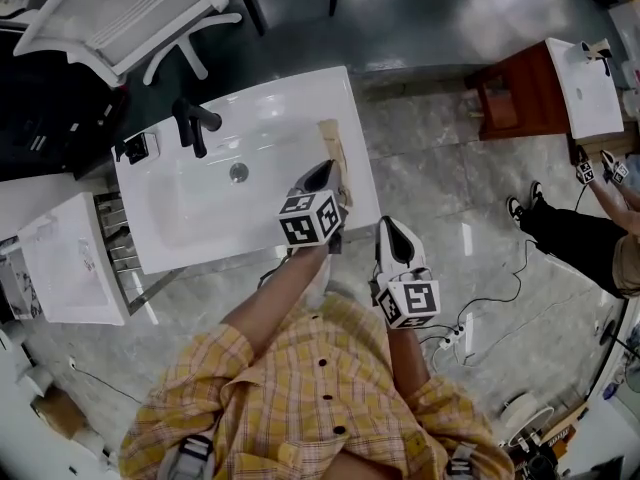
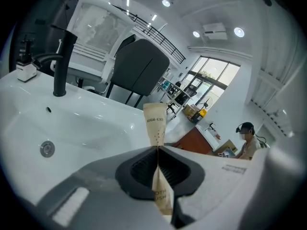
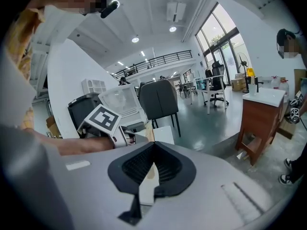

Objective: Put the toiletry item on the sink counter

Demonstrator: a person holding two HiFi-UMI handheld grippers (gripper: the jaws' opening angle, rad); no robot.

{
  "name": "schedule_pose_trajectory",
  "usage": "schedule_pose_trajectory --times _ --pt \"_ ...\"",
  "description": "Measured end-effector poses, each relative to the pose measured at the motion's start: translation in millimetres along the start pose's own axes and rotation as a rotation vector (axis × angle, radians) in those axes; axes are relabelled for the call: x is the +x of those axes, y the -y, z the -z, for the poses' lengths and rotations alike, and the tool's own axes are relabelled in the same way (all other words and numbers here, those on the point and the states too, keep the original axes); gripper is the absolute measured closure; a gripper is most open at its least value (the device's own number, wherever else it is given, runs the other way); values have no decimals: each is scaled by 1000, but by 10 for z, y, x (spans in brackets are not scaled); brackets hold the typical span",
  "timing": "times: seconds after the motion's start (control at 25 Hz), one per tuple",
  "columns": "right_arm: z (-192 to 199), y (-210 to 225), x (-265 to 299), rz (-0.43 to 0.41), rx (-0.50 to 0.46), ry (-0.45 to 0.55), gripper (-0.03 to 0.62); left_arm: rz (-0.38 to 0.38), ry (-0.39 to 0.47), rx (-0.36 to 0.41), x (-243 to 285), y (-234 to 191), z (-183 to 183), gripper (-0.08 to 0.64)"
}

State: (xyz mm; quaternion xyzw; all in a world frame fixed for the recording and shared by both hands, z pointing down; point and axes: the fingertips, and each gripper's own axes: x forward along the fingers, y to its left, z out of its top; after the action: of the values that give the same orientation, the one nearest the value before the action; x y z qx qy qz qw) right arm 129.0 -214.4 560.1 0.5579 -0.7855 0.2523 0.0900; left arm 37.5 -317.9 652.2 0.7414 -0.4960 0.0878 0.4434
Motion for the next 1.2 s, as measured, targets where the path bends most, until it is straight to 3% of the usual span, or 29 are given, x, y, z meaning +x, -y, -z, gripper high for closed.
schedule_pose_trajectory --times 0.48,1.2 --pt "120 74 35 23 24 -21 592 -22 -80 -116 439 -93 163 554" --pt "190 123 -46 49 37 -37 592 -48 -137 -50 724 -138 304 551"
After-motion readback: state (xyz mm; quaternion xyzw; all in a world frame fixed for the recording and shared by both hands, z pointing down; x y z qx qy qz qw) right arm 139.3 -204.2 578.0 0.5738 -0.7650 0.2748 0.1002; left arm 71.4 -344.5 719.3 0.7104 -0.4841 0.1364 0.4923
